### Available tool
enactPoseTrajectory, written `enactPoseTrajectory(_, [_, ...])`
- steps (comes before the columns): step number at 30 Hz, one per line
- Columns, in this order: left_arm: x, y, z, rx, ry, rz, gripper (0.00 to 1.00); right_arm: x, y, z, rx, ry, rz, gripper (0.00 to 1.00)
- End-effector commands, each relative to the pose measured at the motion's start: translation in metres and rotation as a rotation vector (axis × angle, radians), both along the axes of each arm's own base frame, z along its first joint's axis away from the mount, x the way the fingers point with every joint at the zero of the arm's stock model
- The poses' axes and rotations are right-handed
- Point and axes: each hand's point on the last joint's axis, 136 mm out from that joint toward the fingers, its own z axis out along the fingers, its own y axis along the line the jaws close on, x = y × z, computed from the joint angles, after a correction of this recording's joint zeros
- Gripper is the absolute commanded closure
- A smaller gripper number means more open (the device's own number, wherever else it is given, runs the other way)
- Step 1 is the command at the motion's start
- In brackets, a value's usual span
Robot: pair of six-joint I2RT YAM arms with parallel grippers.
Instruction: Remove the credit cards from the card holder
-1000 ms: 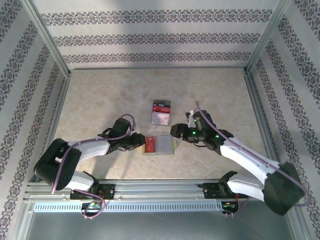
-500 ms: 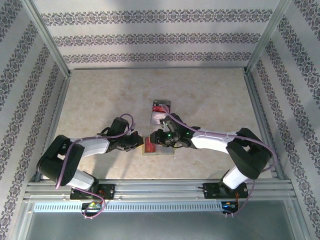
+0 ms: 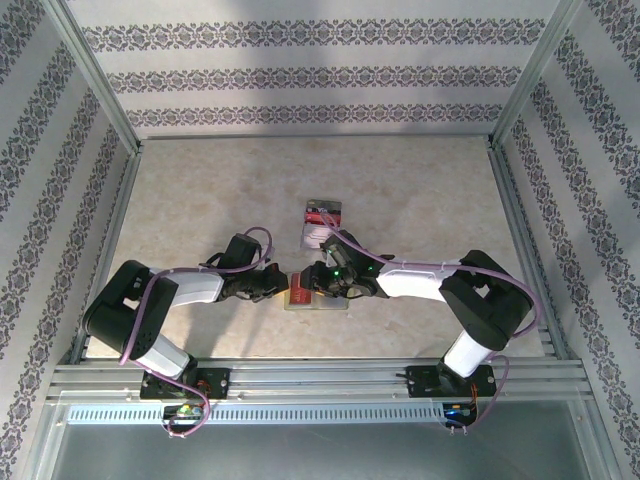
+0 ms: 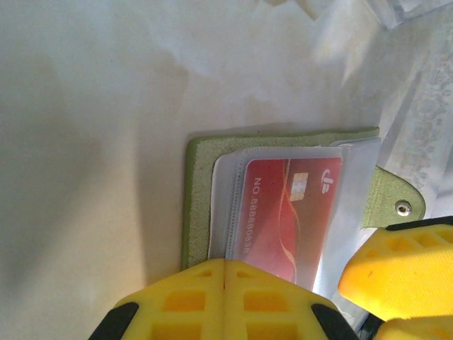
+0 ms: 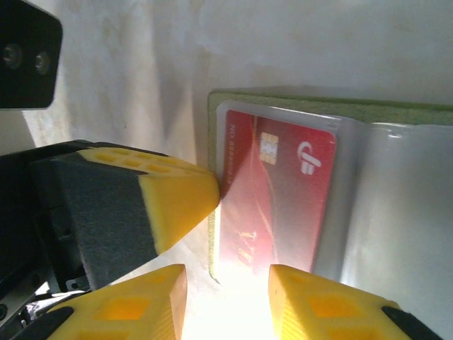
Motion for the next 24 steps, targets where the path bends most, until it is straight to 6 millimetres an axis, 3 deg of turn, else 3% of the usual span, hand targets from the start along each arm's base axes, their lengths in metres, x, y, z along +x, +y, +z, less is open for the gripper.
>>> enactPoseTrajectory(1, [-0.004, 0.013, -0.019, 0.09, 0.025, 0.003, 0.96, -0.001, -0.014, -0.015, -0.053, 0.014, -0.021, 0.65])
enactPoseTrajectory(6, [-0.008, 0.015, -0.025, 0.101, 0.041, 0.006, 0.97, -0.001, -0.018, -0.019, -0.057, 0.022, -0.022, 0.64])
enactPoseTrajectory(24, [-0.018, 0.02, -0.035, 0.136, 0.069, 0.001, 0.98, -0.003, 0.003, -0.017, 0.153, 0.029, 0.014, 0.63])
